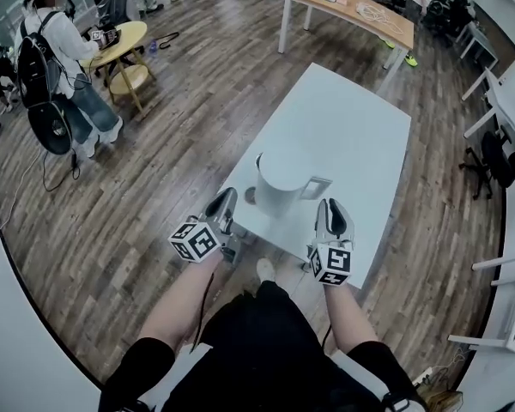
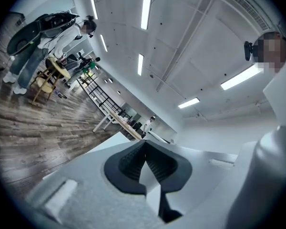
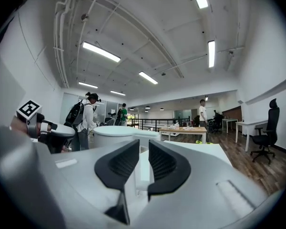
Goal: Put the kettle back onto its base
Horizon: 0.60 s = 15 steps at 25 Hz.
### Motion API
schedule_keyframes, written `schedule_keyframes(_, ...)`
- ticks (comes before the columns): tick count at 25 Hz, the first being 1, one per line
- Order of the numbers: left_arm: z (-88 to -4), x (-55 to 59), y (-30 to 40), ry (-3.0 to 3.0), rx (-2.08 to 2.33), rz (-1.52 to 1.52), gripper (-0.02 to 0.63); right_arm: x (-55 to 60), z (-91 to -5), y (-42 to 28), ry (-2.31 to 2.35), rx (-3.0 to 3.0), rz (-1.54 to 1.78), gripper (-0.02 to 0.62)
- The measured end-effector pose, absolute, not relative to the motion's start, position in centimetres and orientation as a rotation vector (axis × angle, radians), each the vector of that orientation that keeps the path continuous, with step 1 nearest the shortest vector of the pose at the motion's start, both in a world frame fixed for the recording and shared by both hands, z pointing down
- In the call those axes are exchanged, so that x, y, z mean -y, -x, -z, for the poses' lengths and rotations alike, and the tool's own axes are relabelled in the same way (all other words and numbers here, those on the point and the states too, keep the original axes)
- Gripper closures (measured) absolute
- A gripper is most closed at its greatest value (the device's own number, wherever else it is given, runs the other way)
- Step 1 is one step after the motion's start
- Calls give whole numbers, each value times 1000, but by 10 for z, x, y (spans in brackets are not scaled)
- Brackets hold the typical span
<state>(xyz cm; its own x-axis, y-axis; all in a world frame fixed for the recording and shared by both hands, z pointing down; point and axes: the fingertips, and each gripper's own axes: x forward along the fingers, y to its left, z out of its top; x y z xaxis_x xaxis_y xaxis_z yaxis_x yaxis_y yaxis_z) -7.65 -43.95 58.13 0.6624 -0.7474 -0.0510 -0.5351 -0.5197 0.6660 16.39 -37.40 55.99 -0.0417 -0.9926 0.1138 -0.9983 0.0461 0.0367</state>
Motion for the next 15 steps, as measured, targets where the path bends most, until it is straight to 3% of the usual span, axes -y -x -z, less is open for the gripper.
schedule_keyframes(6,-565,403,83,-2436,1034,322,607,337,-544,-146,-2076,2243,-83,589)
schedule_keyframes(15,-547,358,98,-2462,983,378,607,283,-542,-147,-1982,2371,-186,591)
